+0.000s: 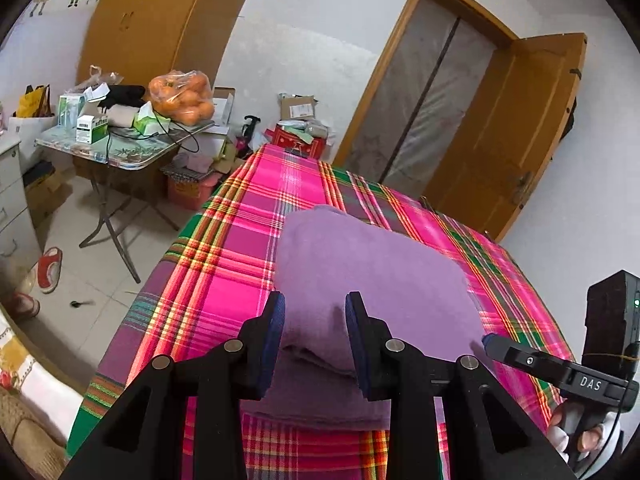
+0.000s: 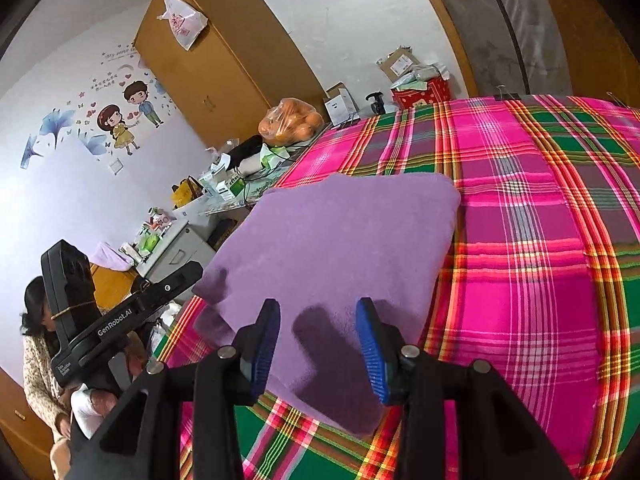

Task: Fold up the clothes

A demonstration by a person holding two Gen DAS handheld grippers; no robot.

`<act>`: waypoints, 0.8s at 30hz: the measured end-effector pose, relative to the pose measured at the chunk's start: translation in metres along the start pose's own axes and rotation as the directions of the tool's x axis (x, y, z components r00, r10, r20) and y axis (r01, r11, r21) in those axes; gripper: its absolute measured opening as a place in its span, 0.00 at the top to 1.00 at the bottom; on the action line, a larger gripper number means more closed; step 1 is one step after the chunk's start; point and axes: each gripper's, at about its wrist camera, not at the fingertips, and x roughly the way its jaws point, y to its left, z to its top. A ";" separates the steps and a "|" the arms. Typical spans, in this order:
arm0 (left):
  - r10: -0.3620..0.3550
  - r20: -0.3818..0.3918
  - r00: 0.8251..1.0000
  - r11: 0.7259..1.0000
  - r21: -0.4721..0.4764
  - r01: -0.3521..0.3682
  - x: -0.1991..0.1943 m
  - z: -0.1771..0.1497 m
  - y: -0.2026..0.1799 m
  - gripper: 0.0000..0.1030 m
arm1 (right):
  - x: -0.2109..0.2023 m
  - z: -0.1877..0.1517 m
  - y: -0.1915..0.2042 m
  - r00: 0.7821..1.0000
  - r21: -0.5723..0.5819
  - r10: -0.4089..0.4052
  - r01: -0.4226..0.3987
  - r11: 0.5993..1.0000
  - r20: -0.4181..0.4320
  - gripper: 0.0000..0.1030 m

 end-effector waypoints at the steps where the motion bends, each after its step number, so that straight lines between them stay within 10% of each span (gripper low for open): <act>1: -0.002 -0.002 1.000 1.000 0.007 0.002 0.000 0.000 -0.002 0.69 | 0.000 0.000 0.000 1.000 -0.002 0.000 0.000 1.000 0.001 0.60; 15: 0.027 -0.034 0.999 0.999 0.025 -0.026 0.002 -0.006 -0.004 0.69 | -0.005 0.001 0.009 1.000 -0.051 -0.010 0.011 0.999 0.011 0.60; 24: 0.021 -0.135 0.991 1.000 -0.014 -0.023 0.017 -0.011 0.005 0.69 | 0.016 -0.013 0.040 0.975 -0.295 -0.212 0.184 0.938 -0.067 0.60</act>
